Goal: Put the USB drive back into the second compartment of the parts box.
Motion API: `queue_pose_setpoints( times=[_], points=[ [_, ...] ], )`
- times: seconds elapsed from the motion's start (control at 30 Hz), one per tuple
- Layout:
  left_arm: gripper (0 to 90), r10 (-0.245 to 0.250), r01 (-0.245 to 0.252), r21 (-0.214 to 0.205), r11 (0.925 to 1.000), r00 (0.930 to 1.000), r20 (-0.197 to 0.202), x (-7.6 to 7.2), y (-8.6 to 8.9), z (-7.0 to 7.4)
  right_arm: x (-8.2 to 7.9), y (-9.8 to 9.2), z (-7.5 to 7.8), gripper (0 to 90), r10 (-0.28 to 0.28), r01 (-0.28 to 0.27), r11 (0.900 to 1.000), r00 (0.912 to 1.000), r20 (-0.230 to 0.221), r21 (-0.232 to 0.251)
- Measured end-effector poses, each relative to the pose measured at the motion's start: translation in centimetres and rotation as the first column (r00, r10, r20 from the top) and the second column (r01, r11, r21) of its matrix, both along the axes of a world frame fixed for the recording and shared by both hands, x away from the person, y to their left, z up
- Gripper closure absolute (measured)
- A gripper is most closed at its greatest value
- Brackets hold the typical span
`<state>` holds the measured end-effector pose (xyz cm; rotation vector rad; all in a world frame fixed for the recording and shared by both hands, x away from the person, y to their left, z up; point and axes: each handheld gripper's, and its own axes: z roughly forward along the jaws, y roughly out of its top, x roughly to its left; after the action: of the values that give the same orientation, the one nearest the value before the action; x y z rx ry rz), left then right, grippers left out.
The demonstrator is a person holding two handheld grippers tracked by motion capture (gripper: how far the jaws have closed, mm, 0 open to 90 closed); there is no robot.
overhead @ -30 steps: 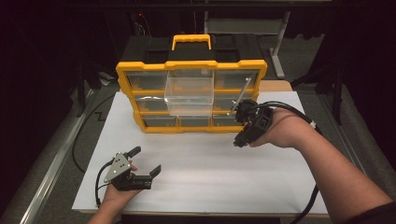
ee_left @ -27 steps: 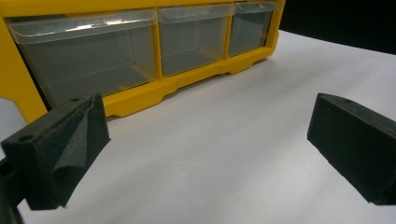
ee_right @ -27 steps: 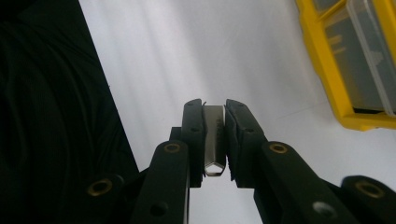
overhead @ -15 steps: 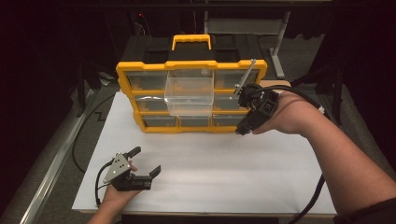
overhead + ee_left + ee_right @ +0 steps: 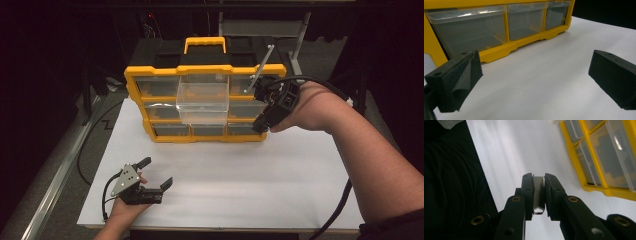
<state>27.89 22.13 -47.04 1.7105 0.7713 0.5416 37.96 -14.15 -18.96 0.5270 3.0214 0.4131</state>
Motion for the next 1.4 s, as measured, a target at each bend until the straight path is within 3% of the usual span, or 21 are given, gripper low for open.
queue_pose_setpoints(
  times=[0.83,1.4],
  points=[
    [0.4,-0.01,0.01,0.0,1.0,0.9999,0.003,0.0,0.0,0.1,1.2,1.8,4.7,80.2,0.011,-0.011,0.9999,0.9993,0.037,0.005],
    [0.4,-0.012,0.012,-0.003,0.9999,0.9999,0.003,0.0,0.0,0.1,3.1,3.7,6.0,80.2,0.014,-0.015,0.9995,0.9991,0.041,0.026]
  ],
)
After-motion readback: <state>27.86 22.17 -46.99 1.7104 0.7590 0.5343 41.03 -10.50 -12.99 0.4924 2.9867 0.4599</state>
